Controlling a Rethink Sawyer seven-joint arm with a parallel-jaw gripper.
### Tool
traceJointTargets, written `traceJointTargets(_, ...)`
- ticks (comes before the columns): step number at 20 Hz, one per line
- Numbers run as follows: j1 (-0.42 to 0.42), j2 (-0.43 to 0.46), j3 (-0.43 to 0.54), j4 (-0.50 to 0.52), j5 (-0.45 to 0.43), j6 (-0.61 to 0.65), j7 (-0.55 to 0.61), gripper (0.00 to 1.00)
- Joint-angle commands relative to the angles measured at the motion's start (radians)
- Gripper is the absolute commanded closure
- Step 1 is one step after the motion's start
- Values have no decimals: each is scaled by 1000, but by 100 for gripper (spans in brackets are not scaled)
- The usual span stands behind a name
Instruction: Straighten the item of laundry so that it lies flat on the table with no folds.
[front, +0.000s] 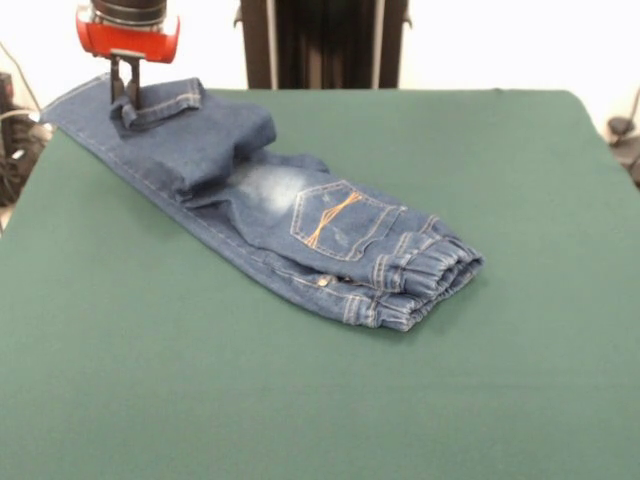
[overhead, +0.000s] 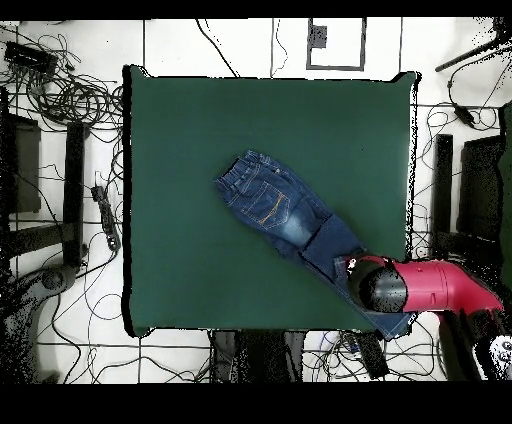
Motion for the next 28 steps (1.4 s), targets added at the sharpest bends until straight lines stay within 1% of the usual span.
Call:
traceJointTargets(1, -5, 9, 127, 85, -50, 104, -356, 100)
traceJointTargets(12, -40, 19, 149, 94, -78, 98, -345, 100)
traceJointTargets(19, -60, 7, 164, 112, -94, 99, -364, 100)
traceJointTargets(28, -77, -3, 172, 128, -101, 104, -356, 100)
